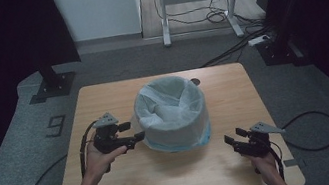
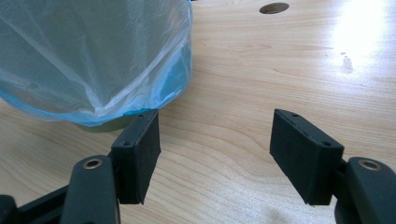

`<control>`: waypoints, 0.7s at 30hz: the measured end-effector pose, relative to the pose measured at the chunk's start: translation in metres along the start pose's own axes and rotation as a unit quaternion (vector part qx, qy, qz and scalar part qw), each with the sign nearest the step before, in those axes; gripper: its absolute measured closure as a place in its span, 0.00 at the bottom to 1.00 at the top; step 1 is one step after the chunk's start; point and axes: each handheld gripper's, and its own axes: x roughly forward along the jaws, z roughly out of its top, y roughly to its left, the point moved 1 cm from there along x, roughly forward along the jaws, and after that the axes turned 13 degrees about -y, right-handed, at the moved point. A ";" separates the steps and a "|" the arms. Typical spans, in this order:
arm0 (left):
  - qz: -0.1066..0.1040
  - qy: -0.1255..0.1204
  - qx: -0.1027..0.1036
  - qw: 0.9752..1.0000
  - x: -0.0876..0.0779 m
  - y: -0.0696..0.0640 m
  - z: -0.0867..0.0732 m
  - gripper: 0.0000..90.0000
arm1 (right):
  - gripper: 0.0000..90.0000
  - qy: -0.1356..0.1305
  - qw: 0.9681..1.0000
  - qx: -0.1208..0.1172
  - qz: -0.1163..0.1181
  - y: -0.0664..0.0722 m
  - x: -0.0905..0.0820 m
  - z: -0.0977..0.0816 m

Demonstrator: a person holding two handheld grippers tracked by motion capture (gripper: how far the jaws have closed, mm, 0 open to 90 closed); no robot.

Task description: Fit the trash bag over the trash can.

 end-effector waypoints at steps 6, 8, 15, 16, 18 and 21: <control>0.005 0.006 -0.007 1.000 -0.002 0.005 -0.013 0.30 | 0.36 0.006 1.000 -0.003 0.001 0.001 0.001 -0.002; 0.007 0.007 -0.010 1.000 -0.002 0.007 -0.017 0.30 | 0.36 0.008 1.000 -0.003 0.001 0.001 0.002 -0.002; 0.021 0.005 -0.017 1.000 -0.009 0.013 -0.031 0.30 | 0.36 0.010 1.000 0.000 -0.002 -0.002 0.002 -0.003; 0.023 0.005 -0.019 1.000 -0.010 0.014 -0.032 0.30 | 0.36 0.010 1.000 0.001 -0.002 -0.002 0.002 -0.004; 0.025 0.005 -0.024 0.999 -0.012 0.016 -0.037 0.30 | 0.36 0.013 1.000 0.001 -0.004 -0.003 0.003 -0.004; 0.027 0.008 -0.030 0.999 -0.012 0.020 -0.042 0.30 | 0.36 0.015 1.000 0.002 -0.006 -0.003 0.003 -0.005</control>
